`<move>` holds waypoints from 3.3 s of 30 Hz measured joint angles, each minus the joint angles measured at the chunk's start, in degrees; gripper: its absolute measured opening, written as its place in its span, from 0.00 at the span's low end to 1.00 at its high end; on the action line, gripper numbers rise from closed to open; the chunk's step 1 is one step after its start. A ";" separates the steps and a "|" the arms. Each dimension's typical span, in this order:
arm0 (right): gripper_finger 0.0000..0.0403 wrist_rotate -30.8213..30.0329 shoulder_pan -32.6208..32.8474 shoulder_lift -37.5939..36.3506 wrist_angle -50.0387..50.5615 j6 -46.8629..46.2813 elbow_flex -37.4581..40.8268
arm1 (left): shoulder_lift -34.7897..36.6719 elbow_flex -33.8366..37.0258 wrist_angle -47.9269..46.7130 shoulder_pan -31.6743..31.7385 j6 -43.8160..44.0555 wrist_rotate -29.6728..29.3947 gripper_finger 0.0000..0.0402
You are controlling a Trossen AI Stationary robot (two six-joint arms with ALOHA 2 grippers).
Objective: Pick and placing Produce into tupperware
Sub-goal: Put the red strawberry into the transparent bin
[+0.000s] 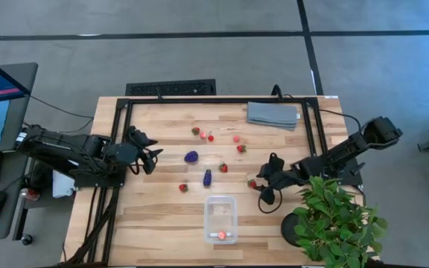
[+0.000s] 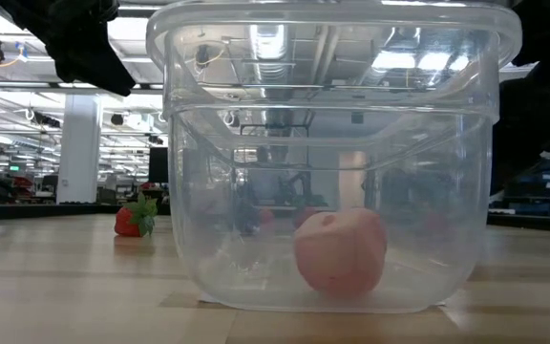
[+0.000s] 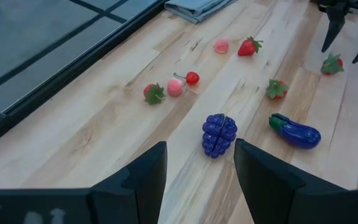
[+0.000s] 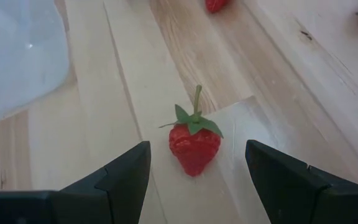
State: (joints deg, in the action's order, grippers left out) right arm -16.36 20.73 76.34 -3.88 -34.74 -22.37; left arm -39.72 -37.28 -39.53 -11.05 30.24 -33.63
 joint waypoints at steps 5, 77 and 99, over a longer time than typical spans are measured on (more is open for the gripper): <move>0.71 0.02 -0.63 -0.02 0.11 1.25 -0.50 | 0.00 0.00 0.00 0.00 0.00 0.00 0.44; 0.48 5.50 -3.98 11.34 -0.82 2.14 -5.64 | -0.02 -0.06 -0.04 -0.02 1.01 1.99 0.44; 0.46 5.84 -3.96 11.34 -1.11 1.68 -5.60 | -0.02 -0.04 -0.02 -0.02 1.05 1.99 0.44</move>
State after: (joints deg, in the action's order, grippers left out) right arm -10.52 16.78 87.68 -4.99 -33.06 -27.97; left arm -39.75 -37.32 -39.55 -11.07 31.29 -31.64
